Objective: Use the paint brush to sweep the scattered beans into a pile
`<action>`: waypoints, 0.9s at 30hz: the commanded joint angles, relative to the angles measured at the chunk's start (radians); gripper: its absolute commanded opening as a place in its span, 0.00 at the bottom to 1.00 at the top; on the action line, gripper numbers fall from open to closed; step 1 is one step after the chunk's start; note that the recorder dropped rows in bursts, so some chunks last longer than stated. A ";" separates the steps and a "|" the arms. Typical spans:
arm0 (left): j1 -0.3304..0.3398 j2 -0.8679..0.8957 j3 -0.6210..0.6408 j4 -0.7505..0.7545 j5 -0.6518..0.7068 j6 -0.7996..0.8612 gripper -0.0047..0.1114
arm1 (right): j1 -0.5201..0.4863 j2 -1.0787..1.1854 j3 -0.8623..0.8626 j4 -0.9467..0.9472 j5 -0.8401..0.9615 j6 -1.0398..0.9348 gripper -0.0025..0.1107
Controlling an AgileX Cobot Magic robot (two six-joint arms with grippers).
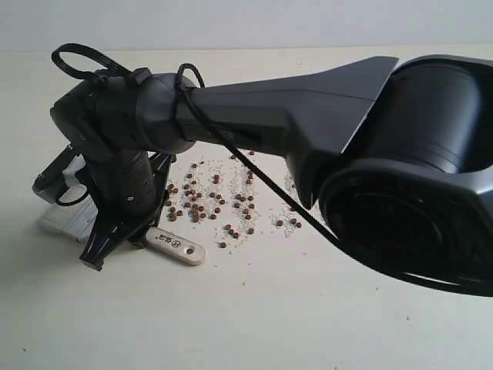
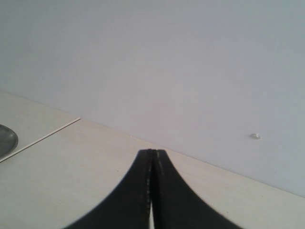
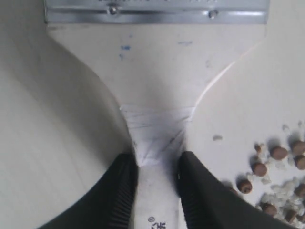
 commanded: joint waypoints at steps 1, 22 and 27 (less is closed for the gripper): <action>-0.001 -0.005 0.003 0.001 -0.005 0.003 0.04 | 0.001 0.008 0.005 -0.010 0.020 0.001 0.02; -0.001 -0.005 0.003 0.001 -0.005 0.003 0.04 | -0.012 -0.249 0.135 -0.097 0.075 0.085 0.02; -0.001 -0.005 0.003 0.001 -0.005 0.003 0.04 | -0.012 -0.249 0.167 -0.075 -0.010 0.100 0.02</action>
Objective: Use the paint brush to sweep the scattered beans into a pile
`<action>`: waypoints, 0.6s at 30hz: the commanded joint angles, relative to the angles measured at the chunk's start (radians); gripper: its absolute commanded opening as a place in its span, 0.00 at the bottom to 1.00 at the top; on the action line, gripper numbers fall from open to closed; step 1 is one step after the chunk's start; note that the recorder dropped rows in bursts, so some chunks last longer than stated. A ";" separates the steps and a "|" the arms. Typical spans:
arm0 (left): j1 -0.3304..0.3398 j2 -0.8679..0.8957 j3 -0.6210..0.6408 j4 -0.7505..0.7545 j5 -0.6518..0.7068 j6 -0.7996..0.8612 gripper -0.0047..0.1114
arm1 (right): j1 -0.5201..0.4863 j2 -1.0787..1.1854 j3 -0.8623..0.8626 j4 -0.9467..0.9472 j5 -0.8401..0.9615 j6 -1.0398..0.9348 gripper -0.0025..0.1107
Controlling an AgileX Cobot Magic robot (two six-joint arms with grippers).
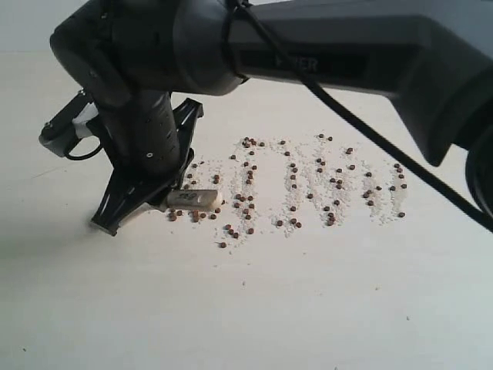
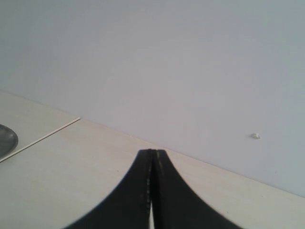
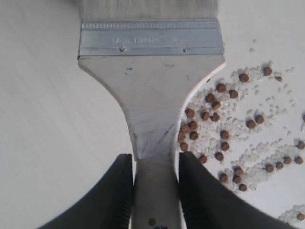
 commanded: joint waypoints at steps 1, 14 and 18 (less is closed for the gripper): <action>-0.001 -0.005 0.003 0.001 -0.005 0.003 0.04 | -0.004 -0.009 0.023 0.019 -0.079 0.010 0.02; -0.001 -0.005 0.003 0.001 -0.005 0.003 0.04 | -0.004 0.111 0.026 0.067 -0.147 0.010 0.02; -0.001 -0.005 0.003 0.001 -0.005 0.003 0.04 | -0.004 0.122 0.026 0.069 -0.165 0.010 0.02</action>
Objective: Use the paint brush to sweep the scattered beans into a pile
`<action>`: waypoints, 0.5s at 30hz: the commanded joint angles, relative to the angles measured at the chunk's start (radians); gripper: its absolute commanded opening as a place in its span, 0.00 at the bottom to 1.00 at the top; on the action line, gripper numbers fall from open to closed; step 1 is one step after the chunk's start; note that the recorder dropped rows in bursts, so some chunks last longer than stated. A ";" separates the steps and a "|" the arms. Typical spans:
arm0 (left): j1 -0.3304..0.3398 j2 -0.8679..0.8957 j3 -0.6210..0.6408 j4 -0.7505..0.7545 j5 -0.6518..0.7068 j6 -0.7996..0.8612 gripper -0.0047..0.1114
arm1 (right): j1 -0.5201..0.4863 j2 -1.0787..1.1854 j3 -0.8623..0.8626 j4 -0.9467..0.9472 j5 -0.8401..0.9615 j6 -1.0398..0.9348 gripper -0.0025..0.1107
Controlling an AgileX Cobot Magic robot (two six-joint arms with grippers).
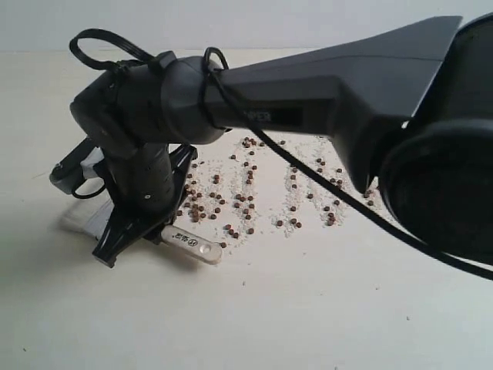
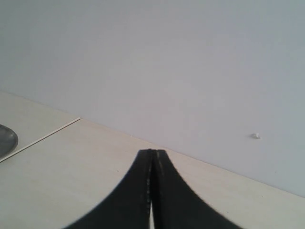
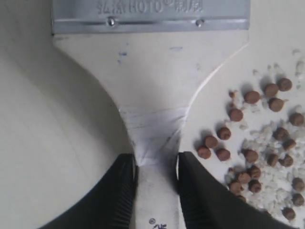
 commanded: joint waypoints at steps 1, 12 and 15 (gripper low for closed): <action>-0.001 -0.005 0.003 0.001 -0.005 0.003 0.04 | -0.004 0.004 -0.002 0.000 -0.026 0.000 0.02; -0.001 -0.005 0.003 0.001 -0.005 0.003 0.04 | -0.004 0.026 -0.002 0.008 -0.002 -0.014 0.02; -0.001 -0.005 0.003 0.001 -0.005 0.003 0.04 | -0.004 0.029 -0.002 0.010 0.005 -0.021 0.03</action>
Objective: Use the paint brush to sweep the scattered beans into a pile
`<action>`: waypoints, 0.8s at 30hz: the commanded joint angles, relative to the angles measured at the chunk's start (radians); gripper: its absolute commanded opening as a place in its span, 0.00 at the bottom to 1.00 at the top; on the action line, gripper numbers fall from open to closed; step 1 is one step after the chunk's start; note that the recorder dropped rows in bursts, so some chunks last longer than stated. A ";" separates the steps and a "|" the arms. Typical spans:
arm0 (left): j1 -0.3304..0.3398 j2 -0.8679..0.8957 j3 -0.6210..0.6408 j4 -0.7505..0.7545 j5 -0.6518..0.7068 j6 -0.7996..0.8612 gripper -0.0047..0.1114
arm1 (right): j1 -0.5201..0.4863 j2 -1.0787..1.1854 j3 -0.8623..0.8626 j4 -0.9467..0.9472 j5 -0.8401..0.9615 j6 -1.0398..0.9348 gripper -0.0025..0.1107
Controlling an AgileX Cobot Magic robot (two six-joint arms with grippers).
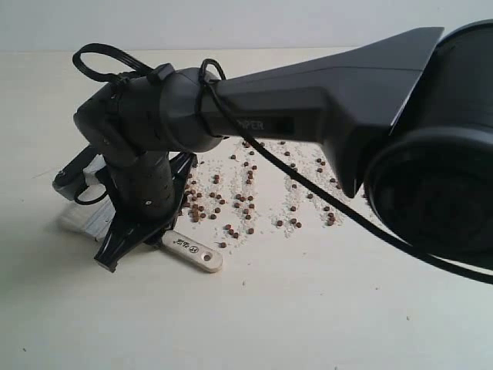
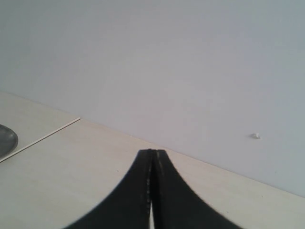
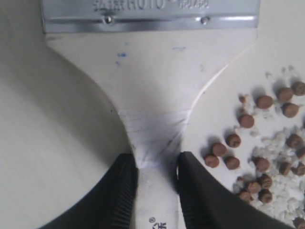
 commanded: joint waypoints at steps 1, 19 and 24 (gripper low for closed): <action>-0.001 -0.005 0.003 0.001 -0.005 0.003 0.04 | -0.004 0.004 -0.002 0.006 0.016 -0.014 0.04; -0.001 -0.005 0.003 0.001 -0.005 0.003 0.04 | -0.004 0.004 -0.049 0.029 0.029 -0.185 0.38; -0.001 -0.005 0.003 0.001 -0.005 0.003 0.04 | -0.004 0.004 -0.083 0.072 0.041 -0.245 0.41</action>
